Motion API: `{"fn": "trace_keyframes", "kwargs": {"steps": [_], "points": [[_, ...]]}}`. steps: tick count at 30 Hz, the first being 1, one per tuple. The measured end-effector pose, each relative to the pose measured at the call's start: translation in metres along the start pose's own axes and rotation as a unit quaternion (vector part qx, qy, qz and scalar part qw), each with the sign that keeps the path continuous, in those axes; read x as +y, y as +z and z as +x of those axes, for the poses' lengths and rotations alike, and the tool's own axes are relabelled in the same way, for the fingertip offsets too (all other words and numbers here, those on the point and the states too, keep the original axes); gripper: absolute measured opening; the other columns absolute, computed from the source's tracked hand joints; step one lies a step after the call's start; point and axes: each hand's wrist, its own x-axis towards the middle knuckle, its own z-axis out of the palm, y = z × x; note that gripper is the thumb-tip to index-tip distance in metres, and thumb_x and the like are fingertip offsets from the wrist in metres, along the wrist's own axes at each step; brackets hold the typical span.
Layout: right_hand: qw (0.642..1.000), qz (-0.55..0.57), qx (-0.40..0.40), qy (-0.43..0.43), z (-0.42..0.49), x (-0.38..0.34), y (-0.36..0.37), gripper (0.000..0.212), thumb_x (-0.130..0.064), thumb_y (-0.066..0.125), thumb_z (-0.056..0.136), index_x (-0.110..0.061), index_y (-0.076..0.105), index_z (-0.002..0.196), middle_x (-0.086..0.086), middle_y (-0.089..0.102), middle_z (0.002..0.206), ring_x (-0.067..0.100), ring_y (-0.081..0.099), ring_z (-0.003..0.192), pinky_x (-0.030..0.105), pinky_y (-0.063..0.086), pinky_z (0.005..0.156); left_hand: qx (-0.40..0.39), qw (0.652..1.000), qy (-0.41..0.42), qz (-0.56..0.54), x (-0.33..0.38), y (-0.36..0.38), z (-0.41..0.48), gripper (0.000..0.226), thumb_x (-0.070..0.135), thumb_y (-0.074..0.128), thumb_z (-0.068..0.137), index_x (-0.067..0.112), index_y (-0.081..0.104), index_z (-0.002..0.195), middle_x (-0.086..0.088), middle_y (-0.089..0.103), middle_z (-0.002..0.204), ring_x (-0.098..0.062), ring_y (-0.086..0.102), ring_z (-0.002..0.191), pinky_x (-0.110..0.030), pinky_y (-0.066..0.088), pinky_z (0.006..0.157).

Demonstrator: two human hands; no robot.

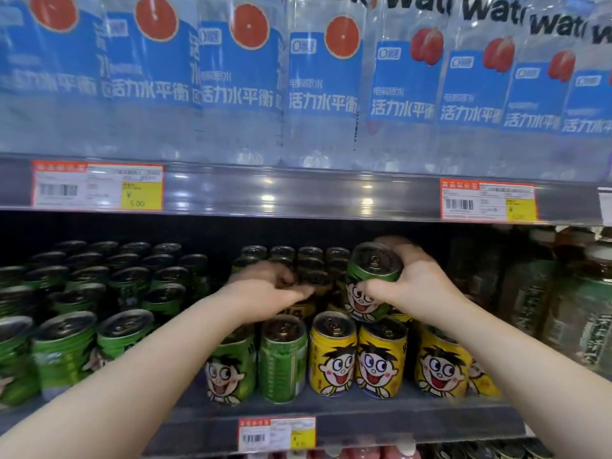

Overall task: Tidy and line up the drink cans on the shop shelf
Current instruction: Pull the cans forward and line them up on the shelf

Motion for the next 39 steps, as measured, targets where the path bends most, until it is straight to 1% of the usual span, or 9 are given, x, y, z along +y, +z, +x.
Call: {"fn": "trace_keyframes", "kwargs": {"steps": [4,9,13,16,20,23,27,31,39], "points": [[0.999,0.022,-0.022,-0.037,0.001,-0.018,0.017,0.063,-0.036,0.077,0.065,-0.028,0.05,0.122,-0.006,0.048,0.11,0.013,0.048,0.107,0.026,0.042,0.091,-0.062,0.982,-0.024,0.179,-0.035,-0.015,-0.045,0.082,0.081,0.056,0.056,0.035,0.05,0.123,0.007,0.055,0.123,-0.018,0.052,0.113,-0.033,0.044,0.093],[0.994,0.024,-0.059,-0.085,0.001,-0.038,0.03,0.054,-0.035,0.077,0.066,-0.04,0.043,0.108,-0.011,0.043,0.106,0.006,0.042,0.101,0.02,0.036,0.089,0.051,0.935,0.017,0.351,-0.054,0.017,-0.063,0.091,0.076,0.054,0.062,0.031,0.029,0.138,-0.003,0.04,0.134,-0.028,0.033,0.123,-0.04,0.026,0.1],[0.99,0.048,-0.06,-0.115,0.001,-0.055,0.034,0.048,-0.025,0.076,0.07,-0.04,0.043,0.101,-0.02,0.042,0.093,0.006,0.039,0.102,0.018,0.031,0.087,0.092,0.957,-0.008,0.275,-0.061,0.02,-0.06,0.086,0.071,0.06,0.062,0.027,0.035,0.131,-0.003,0.045,0.129,-0.025,0.037,0.119,-0.037,0.029,0.098],[0.988,0.051,-0.075,-0.126,0.001,-0.07,0.037,0.039,-0.024,0.075,0.071,-0.044,0.043,0.082,-0.024,0.04,0.084,0.008,0.042,0.098,0.023,0.035,0.085,0.123,0.987,-0.014,0.097,-0.069,0.01,-0.066,0.085,0.062,0.071,0.059,0.025,0.039,0.128,-0.001,0.044,0.124,-0.022,0.045,0.116,-0.032,0.04,0.097],[0.986,0.058,-0.092,-0.123,0.007,-0.091,0.05,0.034,-0.026,0.074,0.072,-0.039,0.044,0.083,-0.009,0.05,0.091,0.013,0.048,0.094,0.026,0.042,0.084,0.239,0.97,0.02,-0.046,-0.082,-0.03,-0.075,0.083,0.05,0.081,0.054,0.021,0.047,0.124,0.0,0.045,0.118,-0.013,0.049,0.103,-0.019,0.037,0.092],[0.984,0.099,-0.089,-0.118,0.012,-0.115,0.072,0.037,-0.026,0.076,0.071,-0.044,0.045,0.08,-0.013,0.052,0.092,0.01,0.05,0.094,0.021,0.038,0.083,0.309,0.949,0.019,-0.058,-0.106,-0.07,-0.083,0.082,0.048,0.083,0.05,0.017,0.052,0.119,-0.002,0.048,0.114,-0.013,0.051,0.101,-0.02,0.037,0.092],[0.981,0.145,-0.074,-0.109,0.025,-0.151,0.117,0.041,-0.033,0.079,0.068,-0.033,0.059,0.103,-0.01,0.059,0.102,0.013,0.058,0.104,0.017,0.037,0.083,0.37,0.928,-0.036,-0.032,-0.158,-0.116,-0.103,0.082,0.043,0.084,0.049,0.016,0.052,0.12,-0.009,0.051,0.116,-0.021,0.05,0.11,-0.029,0.037,0.096],[0.979,0.137,-0.091,-0.122,0.036,-0.191,0.162,0.053,-0.037,0.077,0.071,-0.022,0.058,0.118,-0.002,0.062,0.119,0.017,0.057,0.112,0.017,0.038,0.083,0.387,0.918,-0.082,0.003,-0.209,-0.147,-0.129,0.078,0.038,0.086,0.05,0.013,0.053,0.116,-0.008,0.05,0.11,-0.022,0.048,0.106,-0.029,0.037,0.091],[0.976,0.113,-0.146,-0.119,0.053,-0.229,0.212,0.031,-0.023,0.073,0.074,-0.028,0.055,0.099,-0.002,0.06,0.097,0.015,0.058,0.089,0.02,0.04,0.076,0.412,0.905,-0.106,0.012,-0.273,-0.177,-0.167,0.075,0.032,0.088,0.052,0.013,0.052,0.116,0.001,0.045,0.104,-0.016,0.044,0.104,-0.027,0.035,0.088]]}}
